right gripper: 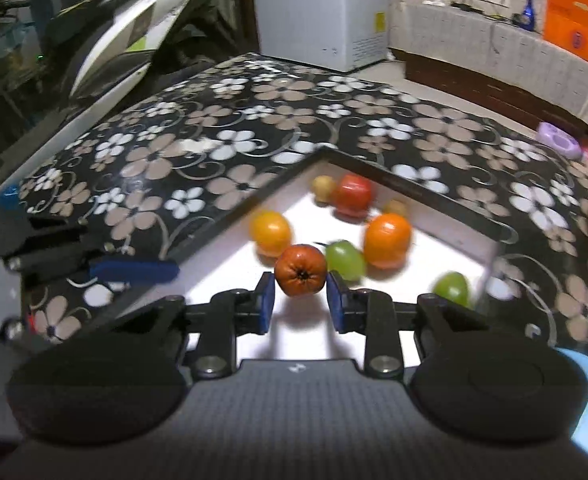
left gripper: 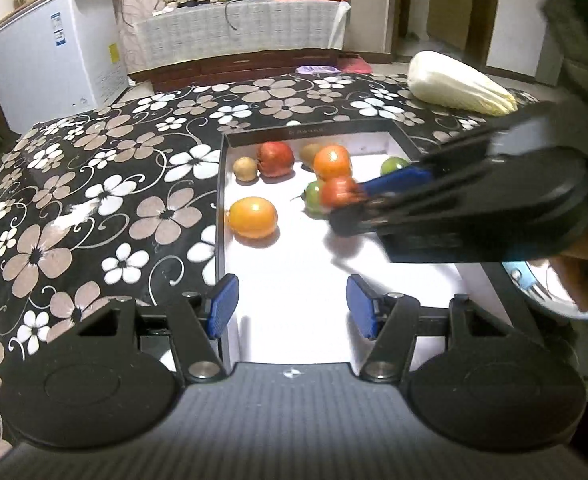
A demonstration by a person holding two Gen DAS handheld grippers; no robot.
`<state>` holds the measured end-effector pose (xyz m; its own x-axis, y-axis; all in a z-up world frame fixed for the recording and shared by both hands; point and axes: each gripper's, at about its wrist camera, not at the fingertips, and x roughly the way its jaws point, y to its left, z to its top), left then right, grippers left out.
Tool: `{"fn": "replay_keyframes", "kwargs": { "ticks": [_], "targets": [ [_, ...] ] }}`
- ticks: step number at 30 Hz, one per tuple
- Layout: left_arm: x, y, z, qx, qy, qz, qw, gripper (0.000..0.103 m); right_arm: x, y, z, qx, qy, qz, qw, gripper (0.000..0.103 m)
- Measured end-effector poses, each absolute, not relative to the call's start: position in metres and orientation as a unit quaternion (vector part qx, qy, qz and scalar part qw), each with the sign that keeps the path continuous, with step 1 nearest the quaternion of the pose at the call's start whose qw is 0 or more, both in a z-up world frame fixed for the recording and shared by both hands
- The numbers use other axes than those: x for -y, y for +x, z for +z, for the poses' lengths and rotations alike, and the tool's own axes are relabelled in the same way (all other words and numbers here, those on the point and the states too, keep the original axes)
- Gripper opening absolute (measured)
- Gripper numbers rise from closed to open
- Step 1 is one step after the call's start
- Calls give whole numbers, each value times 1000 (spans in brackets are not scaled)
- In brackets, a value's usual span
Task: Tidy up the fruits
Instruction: 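Grasp a red tomato in the tray with the right tool, then grasp a green fruit with the left tool while the right tool holds the red tomato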
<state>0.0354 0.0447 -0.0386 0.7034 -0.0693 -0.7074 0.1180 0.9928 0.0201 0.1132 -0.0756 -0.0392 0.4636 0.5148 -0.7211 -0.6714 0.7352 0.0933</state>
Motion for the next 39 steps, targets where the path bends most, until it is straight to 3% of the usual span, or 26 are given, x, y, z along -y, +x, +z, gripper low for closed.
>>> {"fn": "replay_keyframes", "kwargs": {
  "ticks": [10, 22, 25, 27, 33, 39],
  "targets": [
    [-36, 73, -38, -377, -5, -50, 925, 65, 123, 117, -27, -374, -67, 296, 876, 31],
    [-11, 118, -56, -387, 20, -57, 920, 65, 148, 112, -15, -362, -35, 292, 884, 31],
    [-12, 127, -59, -392, 14, -53, 918, 61, 150, 111, -14, -363, -36, 293, 884, 31],
    [-11, 129, -61, -394, 15, -52, 918, 48, 151, 111, -14, -363, -35, 294, 884, 31],
    [-5, 125, -61, -388, 28, -45, 920, 36, 153, 108, -14, -363, -37, 295, 883, 31],
    [-5, 119, -54, -383, 27, -37, 923, 36, 152, 105, -14, -361, -38, 299, 883, 31]
  ]
}}
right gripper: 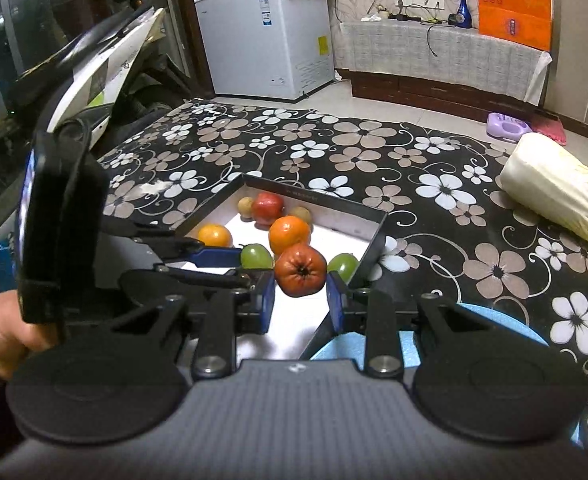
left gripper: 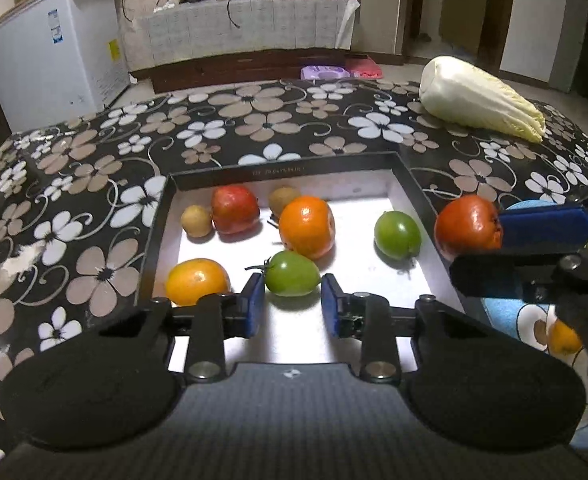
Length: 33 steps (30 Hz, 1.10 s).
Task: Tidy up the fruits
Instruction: 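Grasp a green fruit with the left tool while the right tool holds the red tomato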
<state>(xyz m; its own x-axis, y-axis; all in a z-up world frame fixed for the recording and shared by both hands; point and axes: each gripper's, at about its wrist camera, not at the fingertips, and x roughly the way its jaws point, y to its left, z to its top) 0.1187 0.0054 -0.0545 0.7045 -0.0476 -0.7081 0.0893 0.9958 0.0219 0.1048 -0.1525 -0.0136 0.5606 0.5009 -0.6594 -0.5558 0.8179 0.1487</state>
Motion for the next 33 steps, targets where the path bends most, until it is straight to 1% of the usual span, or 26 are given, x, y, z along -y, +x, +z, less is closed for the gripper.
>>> {"fn": "replay_keyframes", "kwargs": {
  "ticks": [14, 33],
  "targets": [
    [-6, 101, -33, -369, 35, -36, 928, 36, 156, 97, -8, -355, -37, 307, 883, 31],
    [2, 94, -24, -362, 37, -37, 931, 36, 162, 92, -2, -350, -20, 314, 882, 31]
  ]
}}
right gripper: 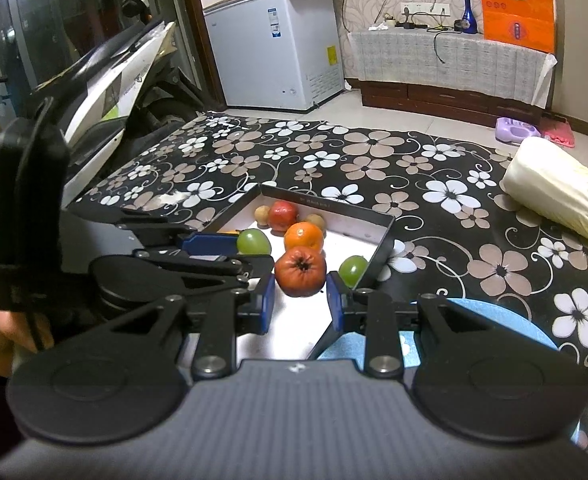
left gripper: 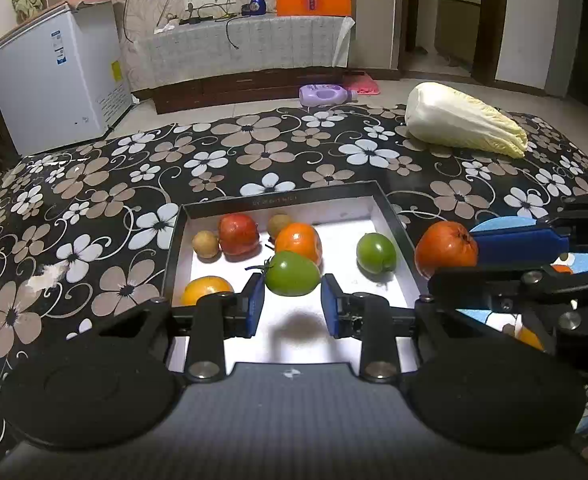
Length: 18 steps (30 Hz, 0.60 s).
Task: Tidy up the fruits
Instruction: 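Grasp a green fruit with the left tool while the right tool holds the red tomato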
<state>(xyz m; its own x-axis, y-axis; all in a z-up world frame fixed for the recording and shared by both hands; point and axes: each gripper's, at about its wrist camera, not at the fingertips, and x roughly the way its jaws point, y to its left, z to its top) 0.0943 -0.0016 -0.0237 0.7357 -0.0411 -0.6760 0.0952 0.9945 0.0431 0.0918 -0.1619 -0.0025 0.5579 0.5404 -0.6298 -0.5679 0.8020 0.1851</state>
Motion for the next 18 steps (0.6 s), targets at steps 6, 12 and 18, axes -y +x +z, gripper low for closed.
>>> {"fn": "replay_keyframes", "kwargs": {
  "ticks": [6, 12, 18],
  "targets": [
    [4, 95, -23, -360, 37, -39, 931, 36, 163, 92, -2, -350, -19, 314, 882, 31],
    [9, 93, -20, -355, 34, -45, 933, 36, 168, 91, -1, -349, -15, 312, 884, 31],
    [20, 92, -17, -353, 33, -57, 933, 36, 180, 91, 0, -347, -11, 303, 887, 31]
  ]
}}
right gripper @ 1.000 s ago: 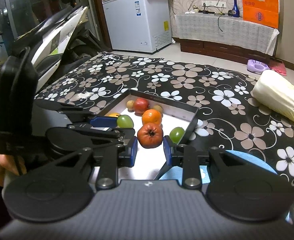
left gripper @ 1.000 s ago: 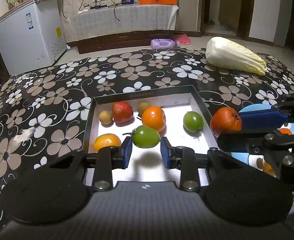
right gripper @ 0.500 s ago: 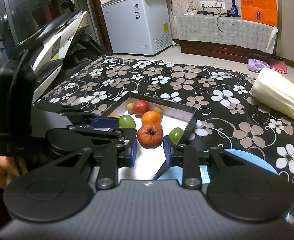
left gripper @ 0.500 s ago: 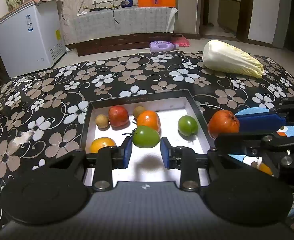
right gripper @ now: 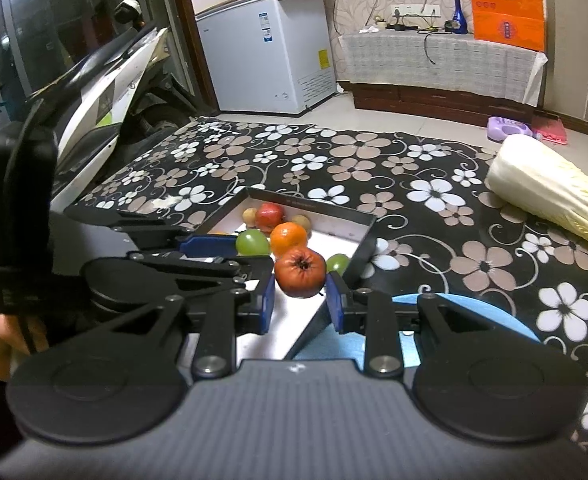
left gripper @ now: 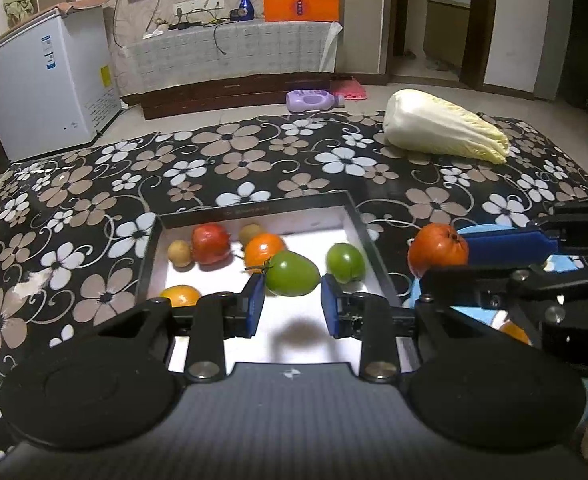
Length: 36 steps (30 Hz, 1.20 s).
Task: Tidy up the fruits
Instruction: 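Carry both fruits to the blue plate and release the green fruit from the left tool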
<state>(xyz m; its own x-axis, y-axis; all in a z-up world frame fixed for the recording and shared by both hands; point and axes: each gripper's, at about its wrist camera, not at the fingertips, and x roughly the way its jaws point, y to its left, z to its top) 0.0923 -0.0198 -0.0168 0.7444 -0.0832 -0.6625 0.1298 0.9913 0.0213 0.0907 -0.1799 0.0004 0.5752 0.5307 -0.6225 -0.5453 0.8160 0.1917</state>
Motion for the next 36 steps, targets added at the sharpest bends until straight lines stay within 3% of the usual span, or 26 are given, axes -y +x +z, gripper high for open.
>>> {"fn": "replay_keyframes", "kwargs": {
  "ticks": [36],
  "targets": [
    [134, 101, -41, -368, 45, -140, 918, 36, 295, 75, -6, -356, 19, 211, 910, 31]
  ]
}}
